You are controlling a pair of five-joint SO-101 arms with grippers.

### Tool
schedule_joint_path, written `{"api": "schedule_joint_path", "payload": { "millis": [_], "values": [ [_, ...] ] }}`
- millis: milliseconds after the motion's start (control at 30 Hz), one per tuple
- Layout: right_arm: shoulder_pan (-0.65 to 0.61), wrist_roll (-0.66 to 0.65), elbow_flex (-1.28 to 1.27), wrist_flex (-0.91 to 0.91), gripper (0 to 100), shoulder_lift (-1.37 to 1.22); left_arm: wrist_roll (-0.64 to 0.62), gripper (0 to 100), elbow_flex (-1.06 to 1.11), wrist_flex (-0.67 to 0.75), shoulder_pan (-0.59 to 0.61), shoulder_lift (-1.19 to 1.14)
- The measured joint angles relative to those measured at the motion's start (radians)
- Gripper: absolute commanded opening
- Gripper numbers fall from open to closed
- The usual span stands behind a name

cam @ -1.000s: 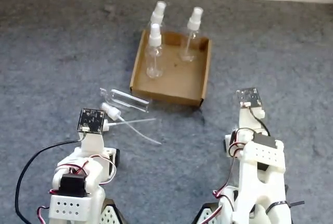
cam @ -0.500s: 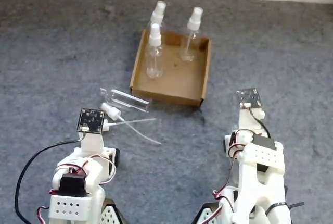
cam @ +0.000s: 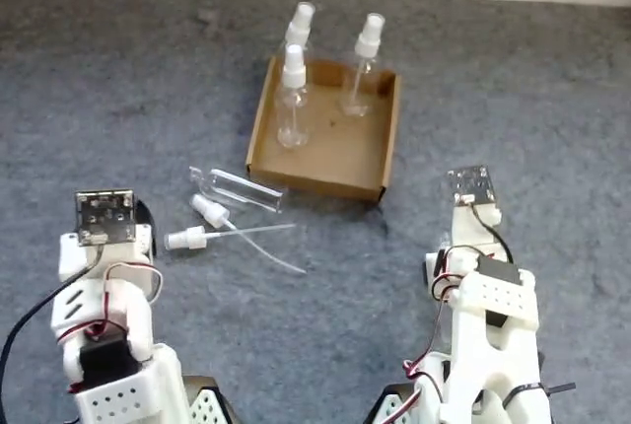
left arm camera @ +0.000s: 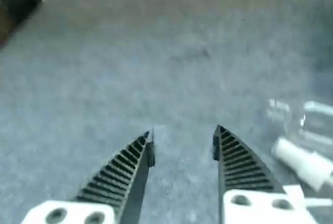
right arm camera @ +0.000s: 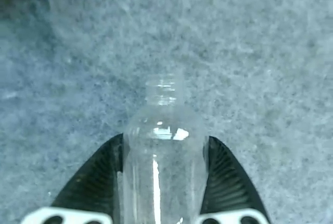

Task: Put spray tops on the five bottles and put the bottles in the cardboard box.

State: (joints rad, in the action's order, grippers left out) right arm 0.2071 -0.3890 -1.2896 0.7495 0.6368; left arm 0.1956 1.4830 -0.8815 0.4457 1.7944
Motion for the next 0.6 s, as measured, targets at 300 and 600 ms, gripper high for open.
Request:
{"api": "schedule_joint_path", "payload": {
  "millis": [300,600],
  "values": [
    [0.000,0.000,0.000,-0.002,0.4,0.000,-0.100,16,-0.503,-0.336,-0.094,-0.532],
    [0.000,0.000,0.000,-0.002,0.4,0.000,-0.453,16,-0.807,-0.411,-0.186,-1.226]
  ]
}}
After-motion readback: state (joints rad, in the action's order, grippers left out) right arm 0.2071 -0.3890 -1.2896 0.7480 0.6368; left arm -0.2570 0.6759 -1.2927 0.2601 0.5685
